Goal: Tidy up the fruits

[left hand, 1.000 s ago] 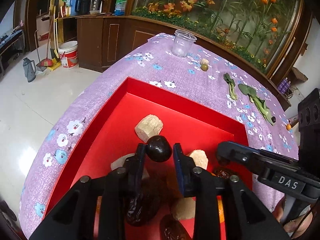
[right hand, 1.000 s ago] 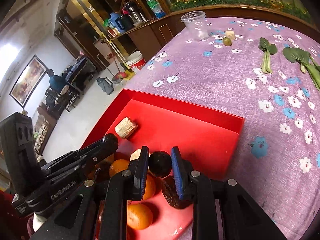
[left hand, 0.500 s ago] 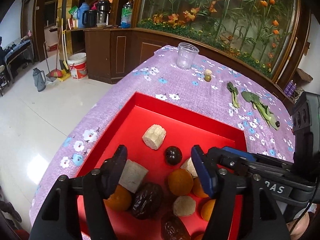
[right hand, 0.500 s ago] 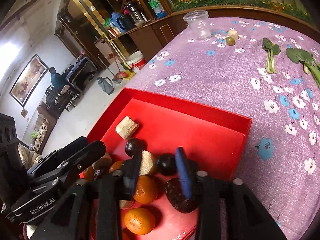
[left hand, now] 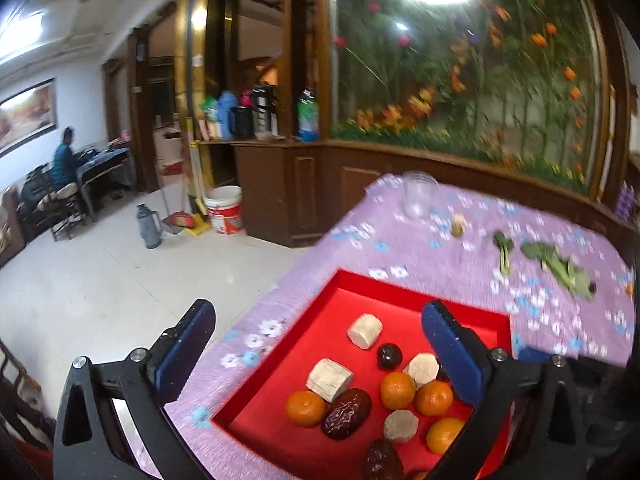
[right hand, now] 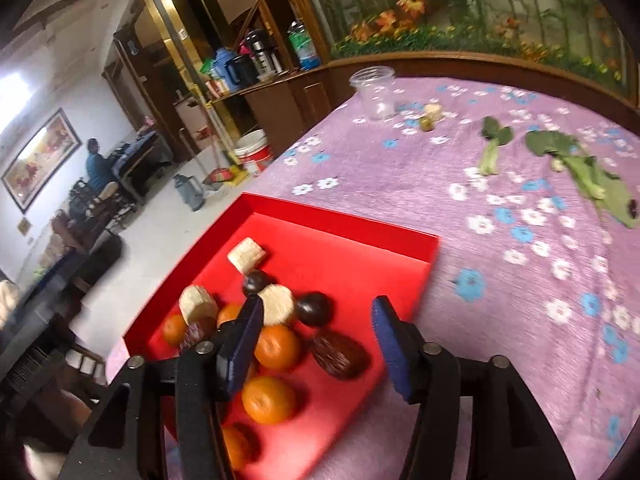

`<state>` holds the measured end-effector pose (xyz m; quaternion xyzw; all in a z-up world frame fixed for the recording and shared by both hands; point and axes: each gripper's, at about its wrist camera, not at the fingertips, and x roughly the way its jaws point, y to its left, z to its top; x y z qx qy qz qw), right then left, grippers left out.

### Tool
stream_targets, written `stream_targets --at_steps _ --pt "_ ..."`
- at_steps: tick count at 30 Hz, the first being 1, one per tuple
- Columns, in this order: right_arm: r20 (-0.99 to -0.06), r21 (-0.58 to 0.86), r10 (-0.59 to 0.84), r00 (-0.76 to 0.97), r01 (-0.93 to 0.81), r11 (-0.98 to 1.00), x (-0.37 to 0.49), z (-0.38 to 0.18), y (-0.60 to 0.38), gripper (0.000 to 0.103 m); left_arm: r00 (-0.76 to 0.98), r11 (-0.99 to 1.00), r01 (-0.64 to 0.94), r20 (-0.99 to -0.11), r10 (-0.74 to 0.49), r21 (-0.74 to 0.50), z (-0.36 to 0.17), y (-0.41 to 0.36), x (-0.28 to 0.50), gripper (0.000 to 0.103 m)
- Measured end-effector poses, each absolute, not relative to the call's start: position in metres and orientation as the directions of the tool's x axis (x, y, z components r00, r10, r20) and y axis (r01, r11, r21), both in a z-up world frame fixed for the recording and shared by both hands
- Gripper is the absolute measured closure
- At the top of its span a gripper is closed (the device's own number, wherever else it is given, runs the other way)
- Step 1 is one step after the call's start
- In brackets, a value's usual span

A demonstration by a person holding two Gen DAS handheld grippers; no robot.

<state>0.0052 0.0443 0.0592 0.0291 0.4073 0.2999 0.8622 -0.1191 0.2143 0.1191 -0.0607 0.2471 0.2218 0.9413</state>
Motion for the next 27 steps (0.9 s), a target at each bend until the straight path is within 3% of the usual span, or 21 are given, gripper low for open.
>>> stream_targets --at_steps 5,11,19,27 --pt "-0.687 0.207 0.479 0.547 -0.484 0.85 -0.027 0.065 0.038 0.02 0.767 0.882 -0.452 -0.564 0.306 -0.136 0.117 0.224 -0.132 0.0" --pt "-0.67 0.139 0.448 0.592 -0.492 0.859 -0.061 0.066 0.036 0.014 0.742 0.86 -0.472 -0.615 0.267 -0.196 0.108 0.227 -0.147 0.0" --pt "-0.657 0.111 0.455 0.601 -0.52 0.847 -0.088 0.059 0.039 0.013 0.803 0.885 -0.431 -0.522 0.287 -0.178 0.128 0.21 -0.172 0.0" --pt "-0.634 0.091 0.46 0.621 -0.531 0.842 -0.103 0.062 0.038 0.012 0.814 0.881 -0.472 -0.402 0.419 -0.038 0.146 0.178 -0.192 0.0"
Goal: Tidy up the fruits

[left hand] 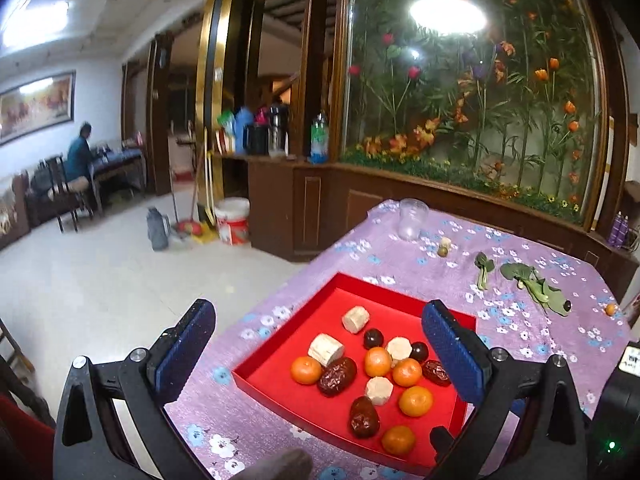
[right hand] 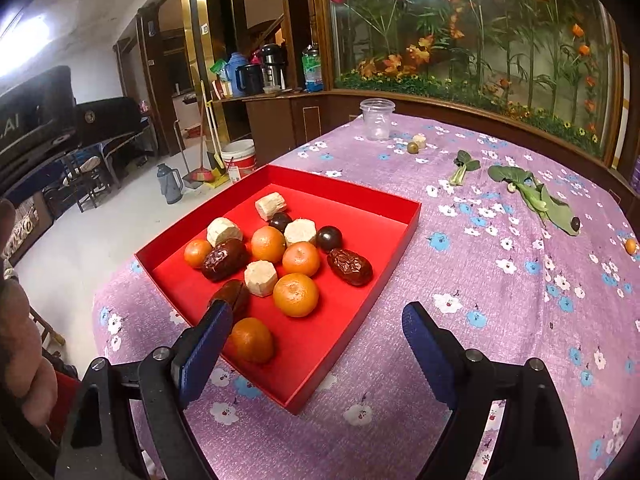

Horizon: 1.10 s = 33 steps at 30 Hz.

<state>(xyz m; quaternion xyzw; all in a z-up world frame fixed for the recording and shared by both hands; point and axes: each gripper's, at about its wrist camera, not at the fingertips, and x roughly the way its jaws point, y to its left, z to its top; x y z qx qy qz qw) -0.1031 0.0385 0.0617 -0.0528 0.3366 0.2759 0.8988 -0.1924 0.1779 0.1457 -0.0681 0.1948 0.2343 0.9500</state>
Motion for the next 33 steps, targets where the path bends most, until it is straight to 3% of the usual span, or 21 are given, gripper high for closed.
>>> stream_targets --at_steps 2,17,33 --pt "-0.632 0.094 0.463 0.622 -0.531 0.842 -0.104 0.062 0.037 0.011 0.811 0.876 -0.482 -0.387 0.438 -0.018 0.146 0.173 -0.195 0.0" --pt "-0.648 0.101 0.452 0.613 -0.519 0.849 -0.101 0.058 0.038 0.009 0.766 0.901 -0.434 -0.533 0.359 -0.019 0.118 0.171 -0.175 0.0" --pt "-0.663 0.089 0.444 0.603 -0.525 0.847 -0.099 0.052 0.046 0.009 0.731 0.911 -0.411 -0.608 0.309 -0.031 0.098 0.177 -0.166 0.0"
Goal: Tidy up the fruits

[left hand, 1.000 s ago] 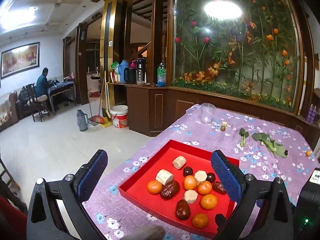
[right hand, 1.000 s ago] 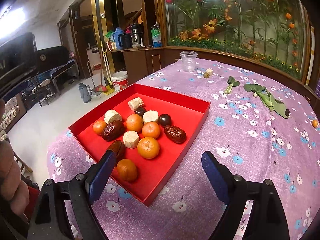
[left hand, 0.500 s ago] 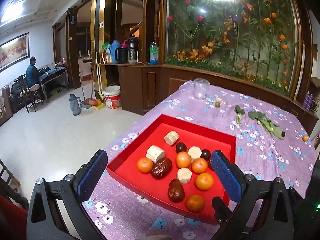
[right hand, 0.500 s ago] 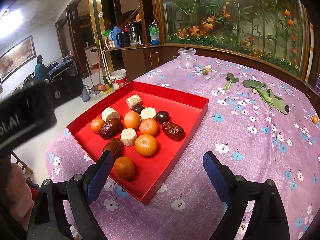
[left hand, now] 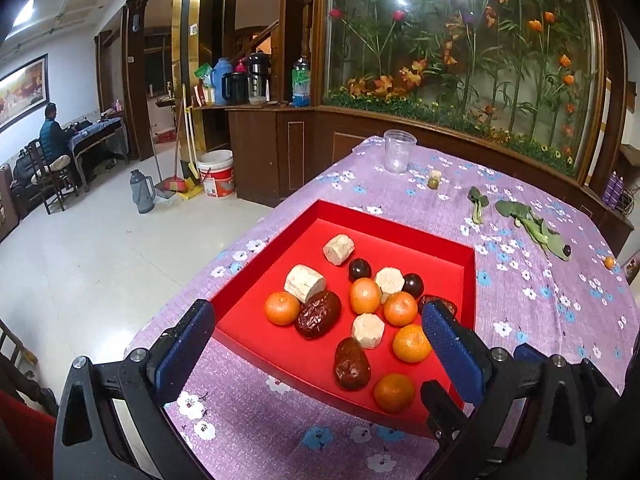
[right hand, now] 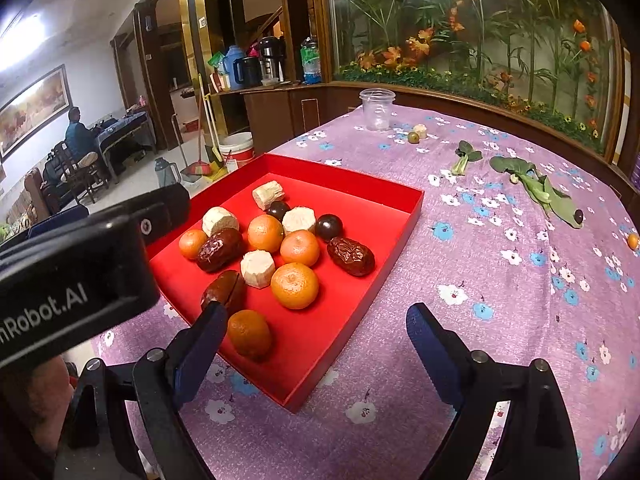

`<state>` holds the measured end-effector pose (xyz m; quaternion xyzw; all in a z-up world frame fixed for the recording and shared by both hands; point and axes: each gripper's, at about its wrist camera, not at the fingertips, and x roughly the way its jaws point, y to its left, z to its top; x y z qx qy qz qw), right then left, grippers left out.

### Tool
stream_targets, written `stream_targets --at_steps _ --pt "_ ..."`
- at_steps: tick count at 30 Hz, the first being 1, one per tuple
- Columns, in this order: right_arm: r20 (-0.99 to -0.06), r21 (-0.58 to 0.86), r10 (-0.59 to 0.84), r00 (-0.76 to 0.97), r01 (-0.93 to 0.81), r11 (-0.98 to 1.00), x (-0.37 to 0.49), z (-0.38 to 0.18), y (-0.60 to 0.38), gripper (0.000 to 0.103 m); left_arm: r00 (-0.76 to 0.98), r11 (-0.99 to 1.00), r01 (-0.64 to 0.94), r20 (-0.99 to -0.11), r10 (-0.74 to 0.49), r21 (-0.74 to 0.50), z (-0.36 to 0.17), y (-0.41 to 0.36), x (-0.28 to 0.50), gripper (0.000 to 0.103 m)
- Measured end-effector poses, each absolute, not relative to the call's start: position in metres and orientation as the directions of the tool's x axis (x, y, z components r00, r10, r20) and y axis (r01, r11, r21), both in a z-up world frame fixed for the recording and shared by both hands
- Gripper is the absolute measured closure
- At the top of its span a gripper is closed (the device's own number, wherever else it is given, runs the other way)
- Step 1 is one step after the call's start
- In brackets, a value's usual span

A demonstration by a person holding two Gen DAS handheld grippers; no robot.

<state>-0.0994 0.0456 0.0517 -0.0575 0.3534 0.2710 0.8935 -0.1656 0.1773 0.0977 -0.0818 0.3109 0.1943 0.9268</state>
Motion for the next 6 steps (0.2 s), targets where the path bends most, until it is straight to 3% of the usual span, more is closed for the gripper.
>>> stream_targets --at_steps 6 --pt "-0.671 0.079 0.437 0.599 -0.529 0.845 -0.0989 0.0508 0.0486 0.008 0.717 0.907 -0.419 -0.623 0.312 -0.028 0.0964 0.1782 -0.1653 0.0"
